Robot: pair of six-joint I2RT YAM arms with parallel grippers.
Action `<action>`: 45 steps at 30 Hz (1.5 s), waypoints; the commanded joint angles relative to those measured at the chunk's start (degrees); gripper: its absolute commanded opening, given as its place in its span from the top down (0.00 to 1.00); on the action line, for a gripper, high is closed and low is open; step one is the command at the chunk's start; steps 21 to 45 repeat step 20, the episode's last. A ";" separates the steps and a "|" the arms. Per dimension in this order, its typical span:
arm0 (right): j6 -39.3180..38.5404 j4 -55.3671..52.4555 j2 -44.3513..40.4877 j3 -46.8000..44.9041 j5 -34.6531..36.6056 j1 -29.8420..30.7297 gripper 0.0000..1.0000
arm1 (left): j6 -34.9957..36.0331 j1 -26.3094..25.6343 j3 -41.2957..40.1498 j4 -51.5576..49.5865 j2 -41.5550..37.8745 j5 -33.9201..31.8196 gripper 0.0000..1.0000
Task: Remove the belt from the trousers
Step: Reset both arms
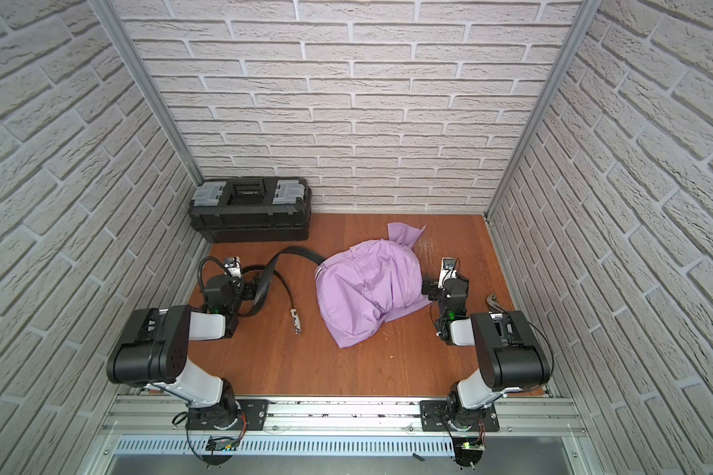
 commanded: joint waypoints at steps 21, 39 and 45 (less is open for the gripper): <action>-0.23 2.67 -0.09 0.29 -1.61 0.16 0.01 | 0.20 -0.07 -0.35 3.96 0.14 -0.66 0.02; -0.23 2.67 -0.09 0.29 -1.61 0.16 0.01 | 0.20 -0.07 -0.35 3.96 0.14 -0.66 0.02; -0.23 2.67 -0.09 0.29 -1.61 0.16 0.01 | 0.20 -0.07 -0.35 3.96 0.14 -0.66 0.02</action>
